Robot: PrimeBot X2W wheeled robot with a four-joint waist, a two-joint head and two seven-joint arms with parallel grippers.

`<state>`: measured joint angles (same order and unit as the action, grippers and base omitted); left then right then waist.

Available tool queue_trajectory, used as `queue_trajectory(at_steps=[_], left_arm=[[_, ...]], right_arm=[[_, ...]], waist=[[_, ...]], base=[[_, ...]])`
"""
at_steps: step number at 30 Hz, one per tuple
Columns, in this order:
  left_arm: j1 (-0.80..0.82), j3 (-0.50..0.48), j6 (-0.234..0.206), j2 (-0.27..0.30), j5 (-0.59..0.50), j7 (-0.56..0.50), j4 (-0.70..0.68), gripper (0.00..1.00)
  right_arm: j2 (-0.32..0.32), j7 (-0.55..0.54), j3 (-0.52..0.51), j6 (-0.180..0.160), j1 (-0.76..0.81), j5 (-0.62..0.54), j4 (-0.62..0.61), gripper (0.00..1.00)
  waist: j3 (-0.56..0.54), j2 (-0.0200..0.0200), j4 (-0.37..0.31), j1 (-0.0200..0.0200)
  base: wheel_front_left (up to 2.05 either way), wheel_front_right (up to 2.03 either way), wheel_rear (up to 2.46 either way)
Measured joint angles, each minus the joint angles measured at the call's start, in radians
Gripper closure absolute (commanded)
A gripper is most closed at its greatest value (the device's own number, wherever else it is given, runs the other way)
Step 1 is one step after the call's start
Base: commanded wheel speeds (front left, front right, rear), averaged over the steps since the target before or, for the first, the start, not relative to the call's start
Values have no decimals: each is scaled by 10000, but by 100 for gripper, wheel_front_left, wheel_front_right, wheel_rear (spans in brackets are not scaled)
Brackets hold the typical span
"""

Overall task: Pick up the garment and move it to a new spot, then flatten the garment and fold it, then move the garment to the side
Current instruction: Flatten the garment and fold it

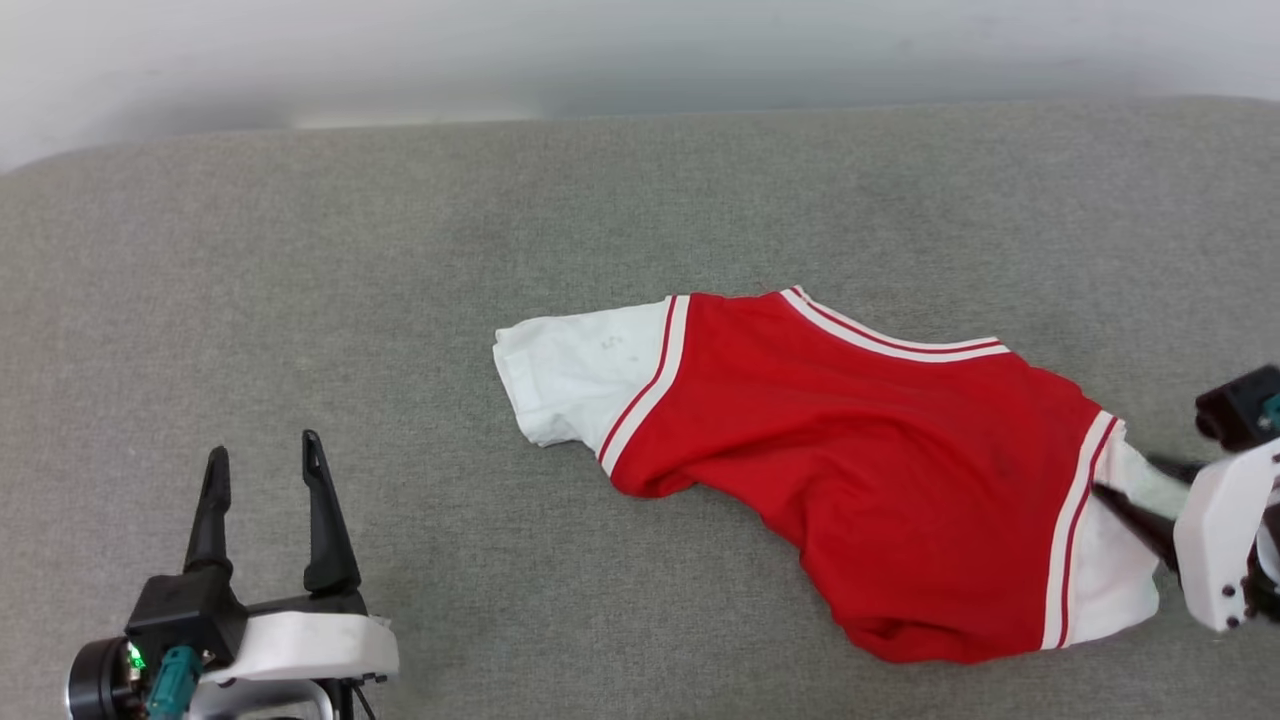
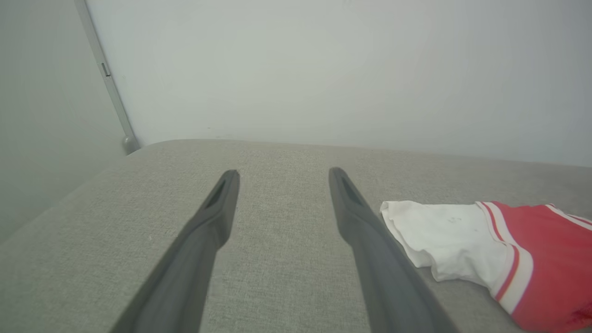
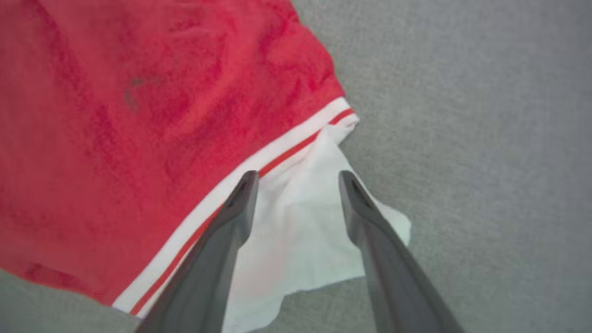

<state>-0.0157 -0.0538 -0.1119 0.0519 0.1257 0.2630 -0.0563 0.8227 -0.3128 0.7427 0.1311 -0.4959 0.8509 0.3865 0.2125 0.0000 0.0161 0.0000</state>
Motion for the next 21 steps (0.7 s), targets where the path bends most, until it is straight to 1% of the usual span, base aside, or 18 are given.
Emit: queue_trajectory(at_steps=[2, 5, 9, 13, 17, 21], left_arm=[[112, -146, 130, 36, -54, 0, 65, 0], [351, -236, 320, 278, -182, 0, 219, 0], [880, -332, 570, 671, -290, 2, 405, 0], [1530, -449, 853, 1024, -194, -2, 635, 0], [2421, -416, 1129, 1532, -228, -247, 788, 0], [3366, -295, 1436, 1929, -150, -863, 838, 0]], right_arm=[[-130, 704, -504, 0, 3, -602, -79, 0], [-541, 1825, -1567, 0, 35, -1528, -180, 0], [-1580, 3480, -3277, 0, 361, -2930, -516, 0], [-2869, 4865, -4974, 0, 1036, -4591, -1080, 0], [-4307, 5517, -6376, 0, 1868, -5977, -1952, 0], [-5501, 5710, -7173, 0, 2649, -6886, -2824, 0]], waist=[[-101, 0, -59, 0], [-230, 0, -176, 0], [-330, 0, -354, 0], [-327, 0, -523, 0], [-197, 0, -635, 0], [-35, 0, -729, 1]], base=[[0, 0, 0], [0, 0, 0], [0, 0, 0], [0, 0, 0], [0, 0, 0], [0, 0, 0]])
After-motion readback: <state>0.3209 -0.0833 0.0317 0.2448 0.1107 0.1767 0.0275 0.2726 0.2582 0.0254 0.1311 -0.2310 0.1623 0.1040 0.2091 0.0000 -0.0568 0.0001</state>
